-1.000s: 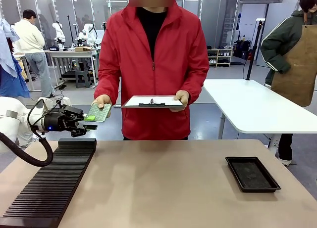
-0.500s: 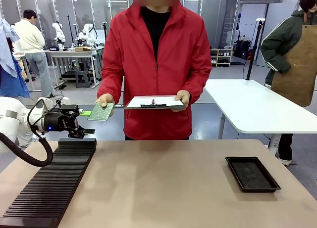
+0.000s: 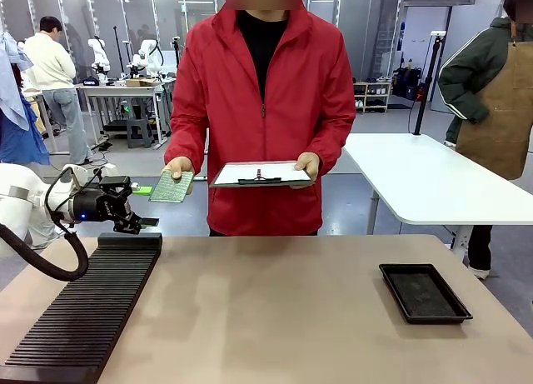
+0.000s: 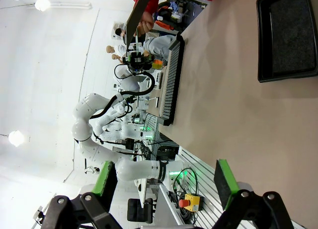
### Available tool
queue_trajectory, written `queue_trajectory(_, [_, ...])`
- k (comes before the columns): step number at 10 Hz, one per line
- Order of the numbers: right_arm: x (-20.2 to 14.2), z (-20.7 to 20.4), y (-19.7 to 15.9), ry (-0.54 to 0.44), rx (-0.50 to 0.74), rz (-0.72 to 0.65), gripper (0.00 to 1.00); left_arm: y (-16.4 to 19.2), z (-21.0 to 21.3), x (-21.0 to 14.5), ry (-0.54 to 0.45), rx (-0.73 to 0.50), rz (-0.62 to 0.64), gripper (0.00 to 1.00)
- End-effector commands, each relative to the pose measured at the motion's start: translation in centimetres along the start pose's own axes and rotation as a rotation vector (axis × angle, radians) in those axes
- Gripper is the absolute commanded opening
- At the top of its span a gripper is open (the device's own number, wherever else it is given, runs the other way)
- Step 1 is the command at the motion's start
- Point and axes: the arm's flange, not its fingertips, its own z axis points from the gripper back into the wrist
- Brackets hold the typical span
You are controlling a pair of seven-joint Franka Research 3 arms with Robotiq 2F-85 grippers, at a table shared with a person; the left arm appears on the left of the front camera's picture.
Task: Inspect the PCB.
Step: Release the Blank PCB you were holding, then pick up the Blank PCB that the human is holding.
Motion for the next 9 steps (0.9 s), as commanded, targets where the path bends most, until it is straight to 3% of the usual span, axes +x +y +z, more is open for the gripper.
queue_trajectory(1, [-0.07, 0.01, 0.07, -0.005, 0.010, 0.002, 1.00, -0.06, -0.04, 0.02, 0.000, 0.001, -0.001, 1.00])
queue_trajectory(9, [-0.07, 0.01, 0.07, -0.005, 0.010, 0.002, 1.00, -0.06, -0.04, 0.02, 0.000, 0.001, -0.001, 1.00])
